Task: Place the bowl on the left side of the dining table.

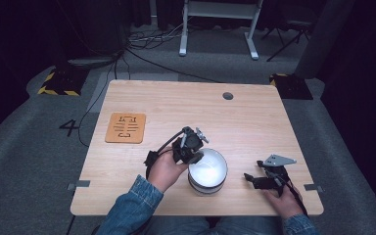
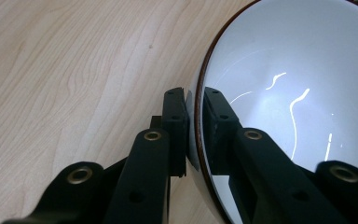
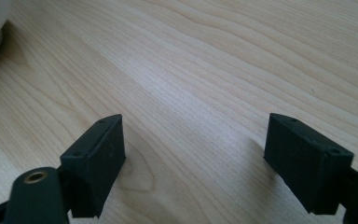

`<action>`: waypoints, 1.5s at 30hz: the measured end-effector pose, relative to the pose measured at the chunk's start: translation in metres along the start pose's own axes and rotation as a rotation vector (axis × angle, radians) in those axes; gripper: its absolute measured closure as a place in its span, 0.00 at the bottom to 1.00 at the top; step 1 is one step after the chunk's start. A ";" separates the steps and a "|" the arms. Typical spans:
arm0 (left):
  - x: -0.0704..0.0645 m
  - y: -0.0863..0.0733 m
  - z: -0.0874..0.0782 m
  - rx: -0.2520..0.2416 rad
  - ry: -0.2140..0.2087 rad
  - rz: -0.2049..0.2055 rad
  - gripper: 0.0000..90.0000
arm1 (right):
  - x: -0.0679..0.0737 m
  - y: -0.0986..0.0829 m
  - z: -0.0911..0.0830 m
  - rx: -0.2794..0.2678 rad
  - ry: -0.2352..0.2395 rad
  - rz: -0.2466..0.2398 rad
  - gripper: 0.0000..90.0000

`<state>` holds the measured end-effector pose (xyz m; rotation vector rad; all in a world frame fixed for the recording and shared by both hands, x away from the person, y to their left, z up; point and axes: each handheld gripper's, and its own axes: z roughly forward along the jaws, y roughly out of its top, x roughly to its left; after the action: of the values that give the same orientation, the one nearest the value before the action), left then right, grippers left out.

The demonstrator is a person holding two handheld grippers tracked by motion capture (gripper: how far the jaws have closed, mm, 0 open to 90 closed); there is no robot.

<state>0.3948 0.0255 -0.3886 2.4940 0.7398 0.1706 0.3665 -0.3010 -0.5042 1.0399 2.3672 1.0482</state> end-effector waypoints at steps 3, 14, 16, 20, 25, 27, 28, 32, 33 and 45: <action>-0.001 0.000 -0.003 0.000 -0.002 -0.022 0.92 | 0.000 0.000 0.000 -0.001 0.000 0.000 0.23; -0.004 0.005 -0.019 -0.041 -0.006 0.022 0.91 | 0.000 0.000 0.000 0.000 0.000 0.000 0.23; -0.005 0.006 -0.026 -0.065 -0.011 0.020 0.91 | 0.000 0.000 0.000 0.000 0.000 0.000 0.23; -0.004 0.008 -0.036 -0.101 -0.022 0.020 0.91 | 0.000 0.000 0.000 -0.001 0.000 -0.001 0.23; -0.004 0.011 -0.044 -0.121 -0.003 0.022 0.91 | 0.000 0.000 0.000 -0.001 0.001 0.000 0.23; -0.003 0.012 -0.046 -0.126 -0.009 0.024 0.91 | 0.000 0.000 0.000 0.000 0.000 0.000 0.23; -0.003 0.012 -0.047 -0.133 -0.008 0.023 0.91 | 0.000 0.000 0.000 0.000 0.001 0.000 0.23; -0.002 0.013 -0.050 -0.134 -0.005 0.005 0.91 | 0.000 0.000 0.000 0.000 0.000 0.000 0.23; -0.001 0.014 -0.052 -0.131 -0.001 0.006 0.91 | 0.000 0.000 0.000 0.000 0.000 0.000 0.23; 0.011 0.009 -0.077 -0.175 0.072 -0.083 0.91 | 0.000 0.000 0.000 -0.001 0.000 0.000 0.23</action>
<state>0.3886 0.0597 -0.3186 2.2975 0.8195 0.2842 0.3667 -0.3011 -0.5042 1.0395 2.3668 1.0493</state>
